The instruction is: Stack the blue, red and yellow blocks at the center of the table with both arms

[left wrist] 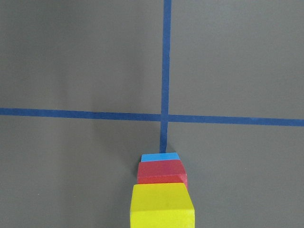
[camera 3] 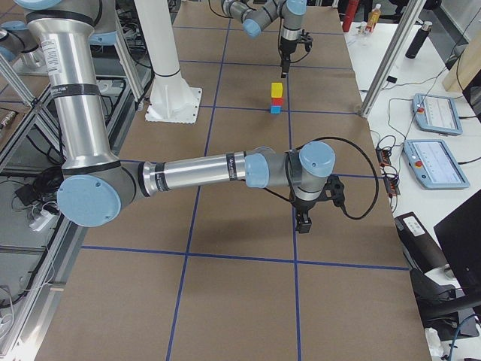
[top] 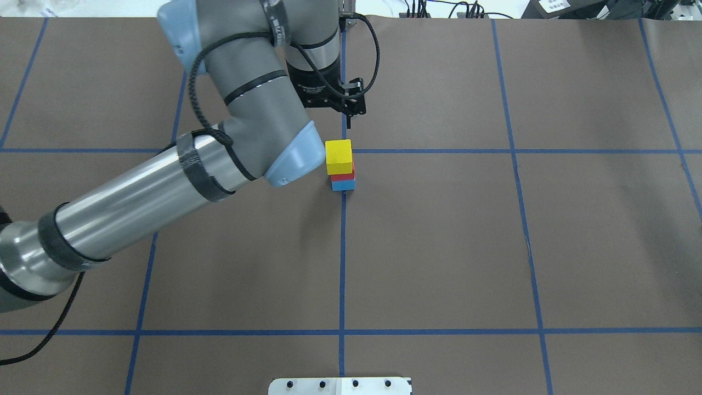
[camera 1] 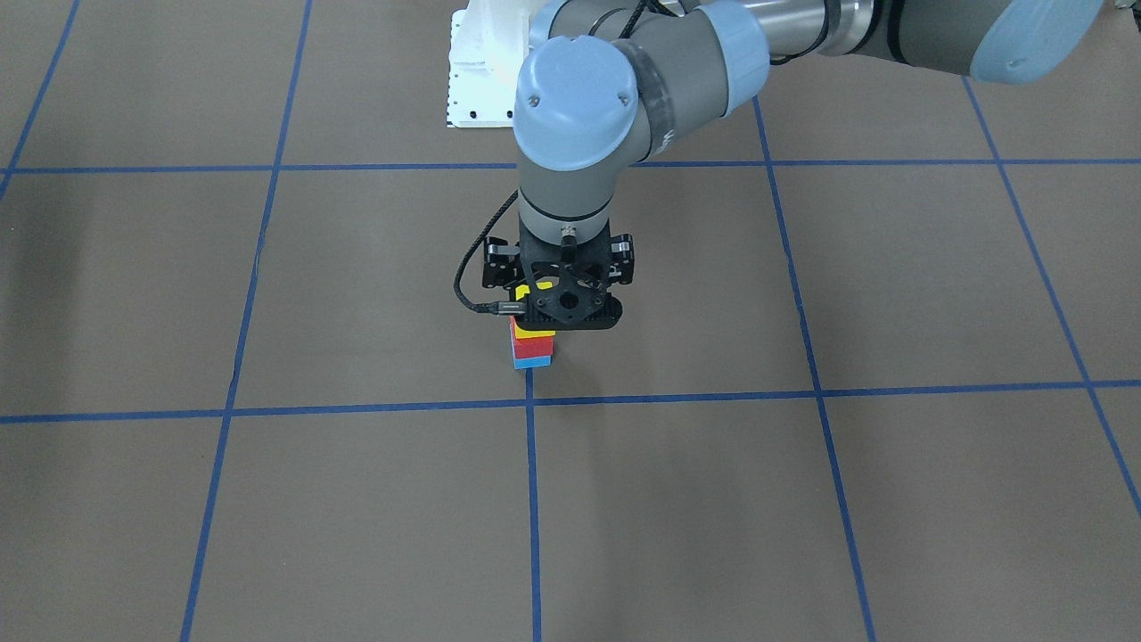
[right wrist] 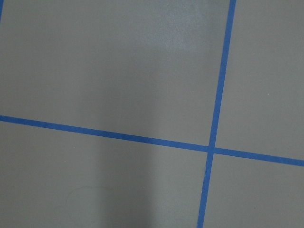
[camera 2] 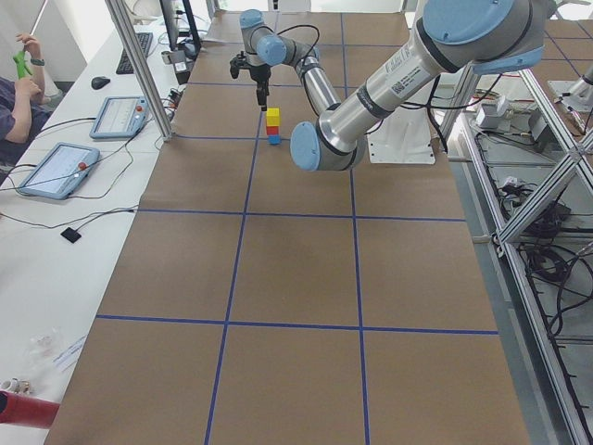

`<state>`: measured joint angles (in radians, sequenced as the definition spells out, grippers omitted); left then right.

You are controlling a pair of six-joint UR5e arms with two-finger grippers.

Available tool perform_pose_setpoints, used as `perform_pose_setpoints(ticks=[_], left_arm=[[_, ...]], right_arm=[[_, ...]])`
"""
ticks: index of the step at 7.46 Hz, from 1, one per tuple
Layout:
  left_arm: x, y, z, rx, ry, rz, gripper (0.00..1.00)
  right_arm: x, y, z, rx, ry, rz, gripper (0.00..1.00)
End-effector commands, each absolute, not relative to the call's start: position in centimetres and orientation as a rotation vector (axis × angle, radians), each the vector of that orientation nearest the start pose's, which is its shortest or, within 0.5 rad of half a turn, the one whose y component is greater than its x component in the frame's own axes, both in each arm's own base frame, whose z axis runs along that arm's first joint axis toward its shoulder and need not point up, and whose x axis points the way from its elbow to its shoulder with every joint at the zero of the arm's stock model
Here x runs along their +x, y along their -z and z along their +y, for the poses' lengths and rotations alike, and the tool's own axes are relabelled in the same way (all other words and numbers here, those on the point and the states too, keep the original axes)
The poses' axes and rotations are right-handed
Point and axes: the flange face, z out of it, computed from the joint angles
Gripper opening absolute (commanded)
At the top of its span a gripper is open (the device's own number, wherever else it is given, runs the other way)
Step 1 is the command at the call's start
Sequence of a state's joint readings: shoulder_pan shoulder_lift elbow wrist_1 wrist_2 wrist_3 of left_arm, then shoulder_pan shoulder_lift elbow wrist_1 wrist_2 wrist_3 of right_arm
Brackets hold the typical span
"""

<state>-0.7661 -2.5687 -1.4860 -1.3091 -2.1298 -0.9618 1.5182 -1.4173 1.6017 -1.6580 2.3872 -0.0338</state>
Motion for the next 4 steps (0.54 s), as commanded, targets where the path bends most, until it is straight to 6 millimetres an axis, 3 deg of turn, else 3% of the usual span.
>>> perform_pose_setpoints(ticks=[1, 2, 3, 4], left_arm=[[33.0, -22.5, -53.9, 0.098, -0.156, 0.782, 1.00], [25.5, -30.0, -52.1, 0.137, -0.166, 0.743, 1.00], [18.2, -35.4, -53.8, 0.192, -0.066, 0.740, 1.00], [13.9, -40.2, -54.8, 0.181, -0.059, 0.726, 1.00]], right_arm=[[3.2, -57.4, -55.7, 0.085, 0.124, -0.806, 0.99], [3.2, -57.1, -55.7, 0.092, 0.129, -0.800, 0.99], [3.4, -58.6, -55.0, 0.067, 0.117, -0.777, 0.99], [3.9, -58.5, -55.3, 0.077, 0.116, -0.746, 0.99]])
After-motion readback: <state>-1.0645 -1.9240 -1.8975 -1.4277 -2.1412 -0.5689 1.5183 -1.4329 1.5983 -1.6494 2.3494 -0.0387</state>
